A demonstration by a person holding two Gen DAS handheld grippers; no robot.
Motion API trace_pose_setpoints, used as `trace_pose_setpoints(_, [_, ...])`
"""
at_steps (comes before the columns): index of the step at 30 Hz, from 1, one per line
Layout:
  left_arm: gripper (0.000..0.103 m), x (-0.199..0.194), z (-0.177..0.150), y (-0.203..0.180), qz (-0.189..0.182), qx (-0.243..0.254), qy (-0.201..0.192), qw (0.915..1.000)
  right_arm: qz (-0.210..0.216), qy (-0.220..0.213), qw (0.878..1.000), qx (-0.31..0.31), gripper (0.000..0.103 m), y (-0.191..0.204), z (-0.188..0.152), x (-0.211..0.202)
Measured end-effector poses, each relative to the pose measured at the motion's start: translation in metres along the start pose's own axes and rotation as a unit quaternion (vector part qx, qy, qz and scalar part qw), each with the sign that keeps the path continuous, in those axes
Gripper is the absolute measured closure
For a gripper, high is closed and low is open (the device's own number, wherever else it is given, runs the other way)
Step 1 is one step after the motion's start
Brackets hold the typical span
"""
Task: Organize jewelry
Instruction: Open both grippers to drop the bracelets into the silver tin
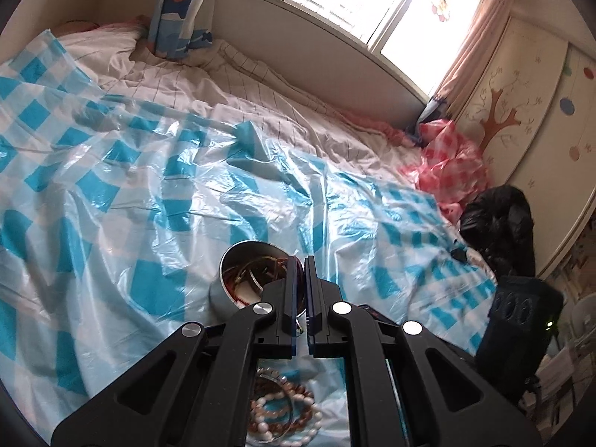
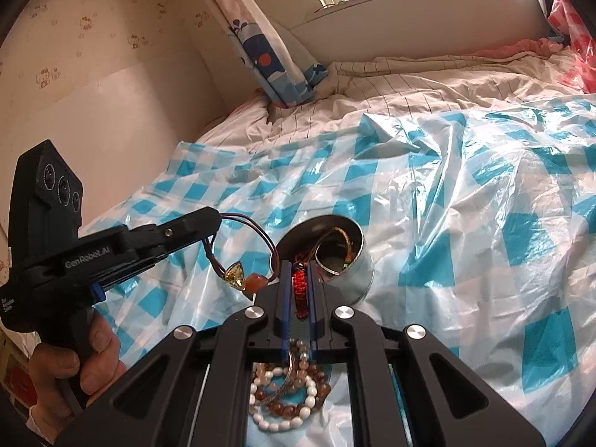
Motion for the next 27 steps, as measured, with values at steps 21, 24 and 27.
trace_pose_setpoints(21, [0.099,0.045,0.010,0.012,-0.031,-0.043,0.004,0.9986,0.030,-0.006,0.999,0.023,0.094,-0.004,0.025,0.026])
trace_pose_setpoints(24, [0.098,0.059,0.007,0.023,-0.024,-0.064,0.026,0.9973,0.037,0.003,0.999,0.025,0.094,-0.002,0.028,0.039])
trace_pose_setpoints(27, [0.098,0.070,-0.003,0.041,0.056,-0.061,0.061,0.9946,-0.002,0.045,0.999,0.006,0.093,-0.002,0.025,0.066])
Point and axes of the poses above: each gripper's, at about its wrist camera, not at the fingertips, and x roughly the way its jaws point, y to its left, z to its top, the point moved 6 cm from there along x, roughly the way its jaws point, and after that the axes turned 9 degrees about -z, right-handed, at the moved point
